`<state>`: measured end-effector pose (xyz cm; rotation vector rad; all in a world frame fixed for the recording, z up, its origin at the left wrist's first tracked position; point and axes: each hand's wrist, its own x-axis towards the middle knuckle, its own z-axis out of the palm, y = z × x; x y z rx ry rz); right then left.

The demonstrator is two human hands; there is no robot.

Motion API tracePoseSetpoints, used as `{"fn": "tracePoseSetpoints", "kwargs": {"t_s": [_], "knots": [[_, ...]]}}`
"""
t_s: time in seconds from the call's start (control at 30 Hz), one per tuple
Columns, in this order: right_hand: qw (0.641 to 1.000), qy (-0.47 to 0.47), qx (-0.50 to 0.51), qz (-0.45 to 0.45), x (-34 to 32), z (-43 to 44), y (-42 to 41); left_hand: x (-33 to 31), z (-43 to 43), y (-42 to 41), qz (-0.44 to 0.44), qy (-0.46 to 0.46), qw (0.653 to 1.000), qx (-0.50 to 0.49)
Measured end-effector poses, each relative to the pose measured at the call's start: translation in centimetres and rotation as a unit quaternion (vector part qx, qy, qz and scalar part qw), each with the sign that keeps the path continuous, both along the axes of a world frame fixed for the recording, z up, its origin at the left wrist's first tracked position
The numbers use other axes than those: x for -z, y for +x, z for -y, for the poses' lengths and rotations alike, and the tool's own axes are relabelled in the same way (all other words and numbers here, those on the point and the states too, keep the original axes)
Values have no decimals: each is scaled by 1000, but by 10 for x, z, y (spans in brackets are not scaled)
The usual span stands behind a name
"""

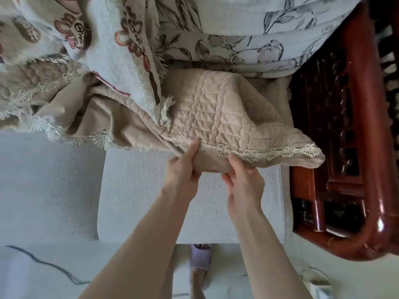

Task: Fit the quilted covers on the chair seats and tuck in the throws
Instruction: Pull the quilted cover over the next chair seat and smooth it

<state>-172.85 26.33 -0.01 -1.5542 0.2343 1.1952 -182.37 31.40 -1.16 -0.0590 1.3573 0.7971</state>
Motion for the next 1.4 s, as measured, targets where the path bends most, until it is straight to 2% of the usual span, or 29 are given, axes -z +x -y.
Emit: {"fn": "tracePoseSetpoints", "kwargs": {"t_s": [0.07,0.17,0.23,0.33,0.5,0.6,0.7,0.9,0.97,1.1,1.2,1.4], "knots": [[996,4,-7,-85,4,10,-6,-1,14,-4,0,-6,1000,0],[971,51,0,-234,11,27,-14,-3,32,-9,-27,-11,1000,-7],[958,99,18,-270,15,36,-15,-3,45,-13,-37,-3,999,-22],[960,117,27,-254,10,42,-13,-4,58,-17,-46,18,998,-25],[983,54,5,-175,8,54,-9,0,65,-20,-33,23,997,-59],[996,4,-12,-87,12,59,-7,0,72,-31,-33,15,999,-27],[999,-25,-12,-43,18,64,-8,1,84,-37,-58,16,998,35],[987,25,15,-160,37,95,-22,12,120,-36,-10,8,999,43],[988,20,30,-149,40,105,-27,19,132,-37,6,8,999,32],[996,-54,27,-68,37,123,-27,25,130,-47,9,20,998,50],[997,-71,10,-26,41,124,-27,26,115,-55,20,18,998,61],[992,-105,-22,-71,35,133,-22,25,124,-48,-61,-21,995,81]]}}
